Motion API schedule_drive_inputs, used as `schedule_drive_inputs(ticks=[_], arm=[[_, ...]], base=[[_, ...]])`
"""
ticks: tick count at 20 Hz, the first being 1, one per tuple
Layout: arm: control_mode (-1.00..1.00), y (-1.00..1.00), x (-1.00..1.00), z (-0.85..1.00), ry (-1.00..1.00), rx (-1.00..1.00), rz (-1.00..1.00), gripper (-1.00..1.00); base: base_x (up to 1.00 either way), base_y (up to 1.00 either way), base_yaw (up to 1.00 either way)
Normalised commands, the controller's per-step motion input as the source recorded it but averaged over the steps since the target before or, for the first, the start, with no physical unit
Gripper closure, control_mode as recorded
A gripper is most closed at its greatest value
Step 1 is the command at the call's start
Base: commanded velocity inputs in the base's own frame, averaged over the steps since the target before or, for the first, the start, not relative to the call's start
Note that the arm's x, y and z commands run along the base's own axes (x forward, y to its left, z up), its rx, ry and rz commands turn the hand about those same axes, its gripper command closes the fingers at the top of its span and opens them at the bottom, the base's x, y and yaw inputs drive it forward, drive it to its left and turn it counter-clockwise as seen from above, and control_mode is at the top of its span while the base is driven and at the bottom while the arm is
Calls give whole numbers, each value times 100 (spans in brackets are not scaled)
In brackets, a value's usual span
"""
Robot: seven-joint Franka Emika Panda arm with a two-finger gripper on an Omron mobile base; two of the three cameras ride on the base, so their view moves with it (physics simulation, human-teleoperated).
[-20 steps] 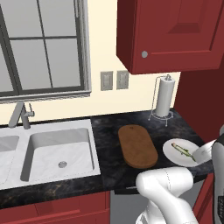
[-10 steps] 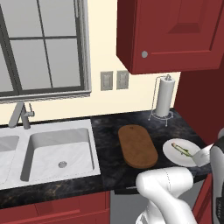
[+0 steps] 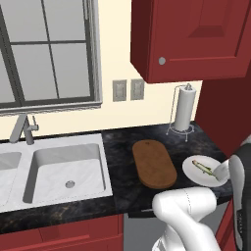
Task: Pick the fish from the plate and place it on the cutting board. Then pick the condiment bottle from the cabinet and place it next to the cutting board.
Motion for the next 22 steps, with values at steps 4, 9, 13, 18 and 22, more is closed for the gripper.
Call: schedule_drive_inputs(ticks=[4, 9, 13, 18, 22], arm=[[-100, -15, 22, -4, 2, -1, 0, -100], [-100, -13, 17, -14, 0, -1, 0, -100], [-100, -10, 14, -22, 0, 0, 0, -100], [-100, -9, 19, -26, 0, 0, 0, -100], [-100, -8, 20, -27, 0, -1, 0, -100]], base=[[0, 0, 0], [0, 0, 0], [0, 0, 0], [0, 0, 0], [0, 0, 0]])
